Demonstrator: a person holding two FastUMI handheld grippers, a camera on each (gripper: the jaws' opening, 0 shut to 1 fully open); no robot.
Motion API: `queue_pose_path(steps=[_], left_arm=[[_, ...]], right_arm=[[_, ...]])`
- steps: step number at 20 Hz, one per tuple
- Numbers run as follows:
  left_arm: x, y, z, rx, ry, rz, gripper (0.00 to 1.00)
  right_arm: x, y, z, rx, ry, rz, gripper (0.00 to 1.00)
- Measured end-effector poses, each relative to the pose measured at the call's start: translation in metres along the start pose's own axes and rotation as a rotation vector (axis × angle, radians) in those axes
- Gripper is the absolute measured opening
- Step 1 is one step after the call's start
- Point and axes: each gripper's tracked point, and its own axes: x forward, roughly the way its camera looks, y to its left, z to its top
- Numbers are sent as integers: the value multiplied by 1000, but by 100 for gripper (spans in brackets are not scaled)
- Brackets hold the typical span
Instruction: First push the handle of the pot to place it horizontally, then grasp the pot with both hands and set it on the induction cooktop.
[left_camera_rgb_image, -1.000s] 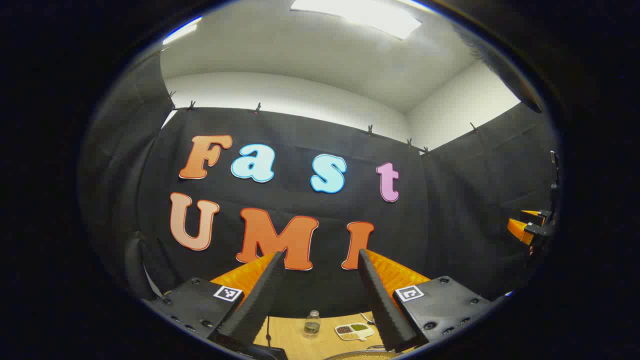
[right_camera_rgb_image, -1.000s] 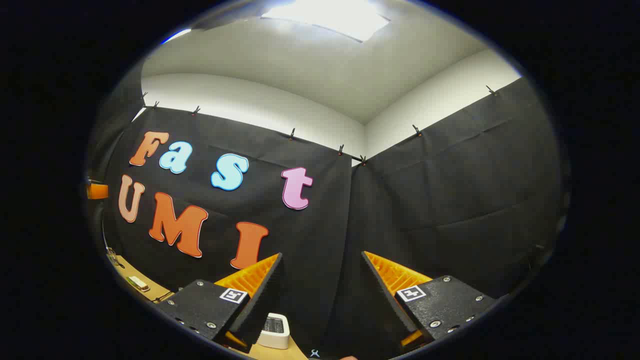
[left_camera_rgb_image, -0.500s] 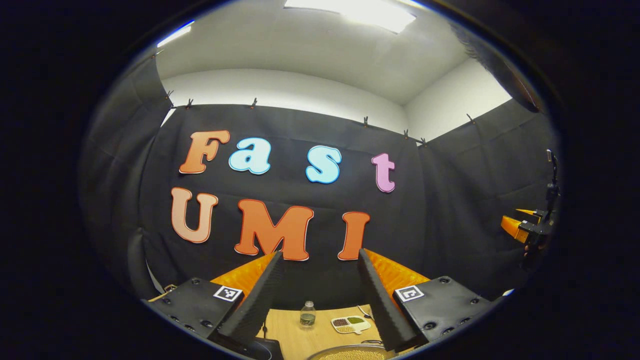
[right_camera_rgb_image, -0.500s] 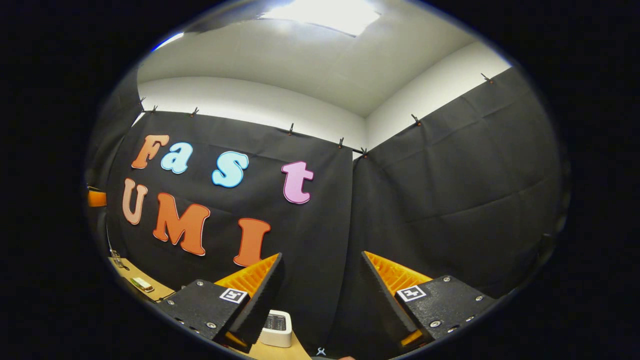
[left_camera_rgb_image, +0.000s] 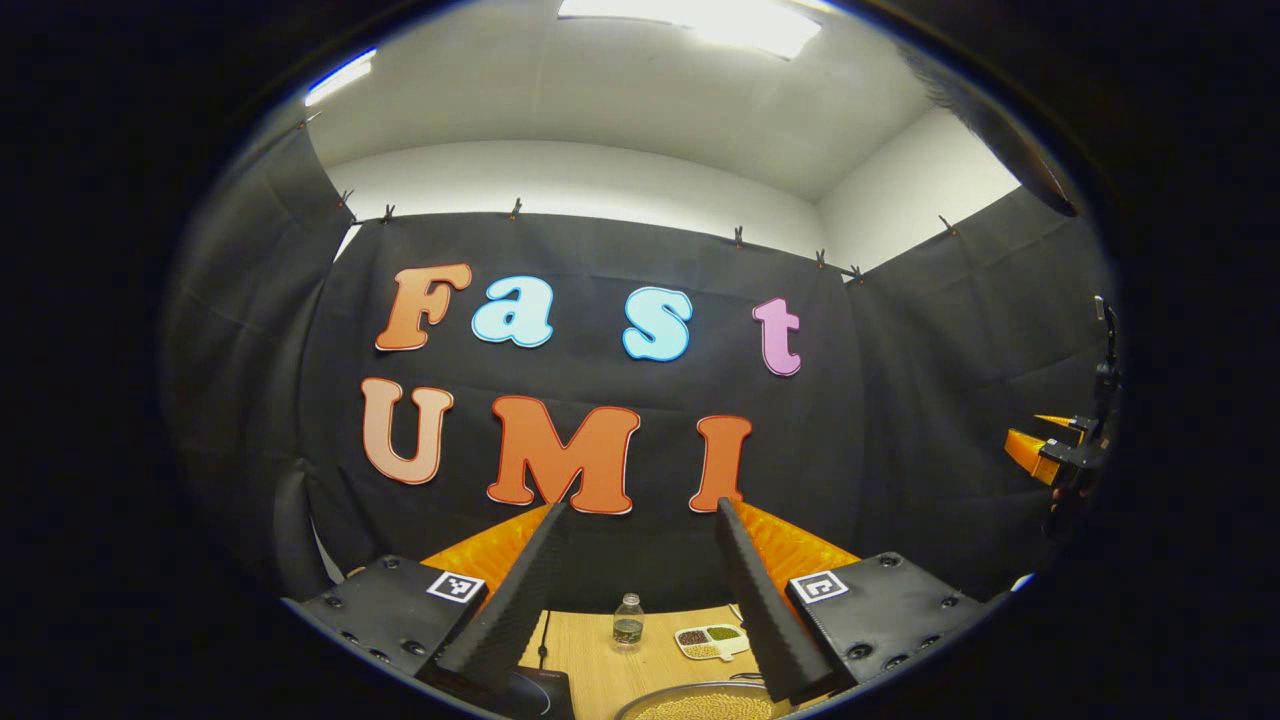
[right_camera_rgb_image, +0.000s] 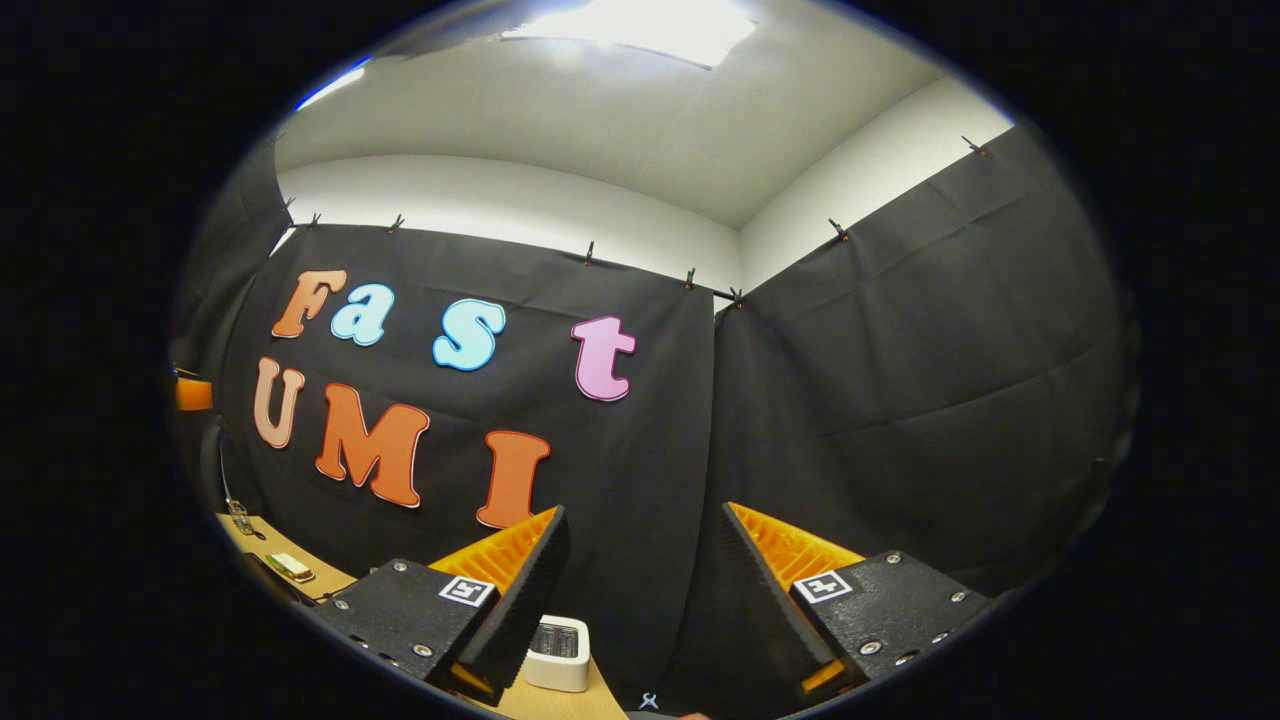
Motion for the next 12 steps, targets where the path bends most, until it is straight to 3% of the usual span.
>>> queue_pose_path(steps=[4,8,11,12], left_arm=[[1,-20,-17,9,53,-38,97],[0,-31,-59,8,182,-43,58],[-12,-23,-117,11,364,23,12],[-18,-27,-140,-11,441,22,9]], right_arm=[[1,0,-9,-8,16,5,93],[3,-3,-18,-1,30,11,93],[5,0,-26,9,43,32,93],[7,0,-29,12,50,38,93]])
